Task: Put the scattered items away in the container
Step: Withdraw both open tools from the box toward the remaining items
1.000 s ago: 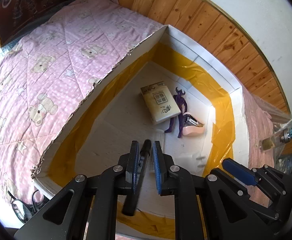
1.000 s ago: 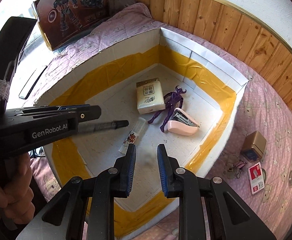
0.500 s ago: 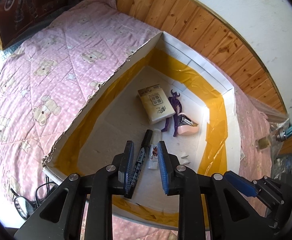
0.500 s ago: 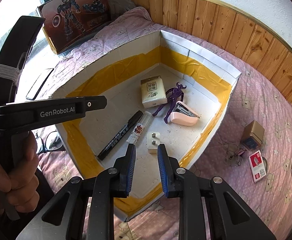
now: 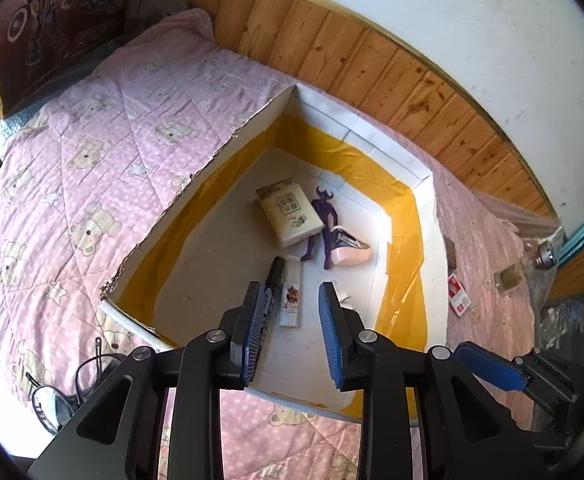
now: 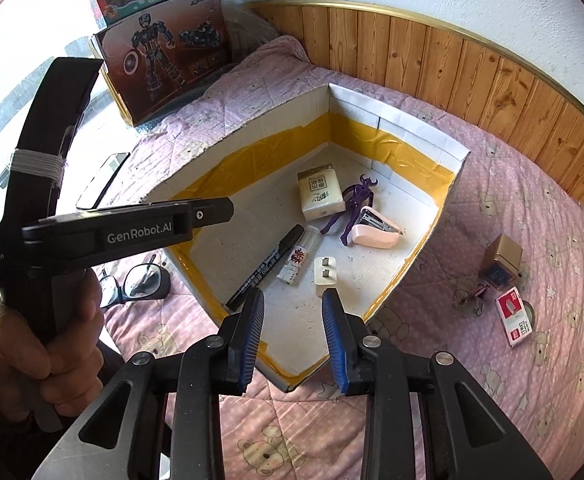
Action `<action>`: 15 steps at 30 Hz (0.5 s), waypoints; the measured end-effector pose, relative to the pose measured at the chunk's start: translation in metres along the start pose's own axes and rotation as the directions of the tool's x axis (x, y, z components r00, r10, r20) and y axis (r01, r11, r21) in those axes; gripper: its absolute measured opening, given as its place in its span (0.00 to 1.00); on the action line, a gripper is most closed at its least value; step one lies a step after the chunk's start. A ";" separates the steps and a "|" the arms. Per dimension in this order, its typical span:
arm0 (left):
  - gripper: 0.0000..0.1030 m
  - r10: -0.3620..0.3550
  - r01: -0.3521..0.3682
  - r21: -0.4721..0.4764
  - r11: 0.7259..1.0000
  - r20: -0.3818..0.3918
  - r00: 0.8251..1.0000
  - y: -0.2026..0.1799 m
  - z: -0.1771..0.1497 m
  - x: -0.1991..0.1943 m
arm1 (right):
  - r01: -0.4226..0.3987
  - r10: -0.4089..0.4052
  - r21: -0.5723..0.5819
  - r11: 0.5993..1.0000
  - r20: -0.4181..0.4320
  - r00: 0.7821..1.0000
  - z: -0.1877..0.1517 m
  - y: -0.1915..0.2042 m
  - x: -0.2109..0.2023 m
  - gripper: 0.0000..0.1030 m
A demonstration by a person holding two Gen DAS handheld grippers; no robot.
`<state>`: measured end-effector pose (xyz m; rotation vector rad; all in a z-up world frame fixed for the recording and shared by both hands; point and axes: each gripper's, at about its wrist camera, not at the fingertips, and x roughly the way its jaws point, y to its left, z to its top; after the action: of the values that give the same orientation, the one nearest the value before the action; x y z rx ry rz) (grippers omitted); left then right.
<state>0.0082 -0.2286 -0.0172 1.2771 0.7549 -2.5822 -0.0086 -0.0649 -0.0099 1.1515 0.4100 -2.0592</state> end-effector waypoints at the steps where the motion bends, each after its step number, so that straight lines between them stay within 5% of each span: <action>1: 0.30 -0.004 0.004 0.004 1.000 0.005 1.000 -0.001 -0.001 -0.002 | 0.000 0.000 0.003 1.000 0.011 1.000 0.000 0.001 -0.004 0.32; 15: 0.36 -0.081 0.081 0.005 0.997 0.140 0.987 -0.004 -0.013 -0.041 | -0.041 0.033 0.033 0.999 0.203 0.979 -0.009 0.002 -0.056 0.40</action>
<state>0.0414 -0.2215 0.0100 1.0724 0.7963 -2.7007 0.0167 -0.0359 0.0318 0.9517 0.2504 -2.1343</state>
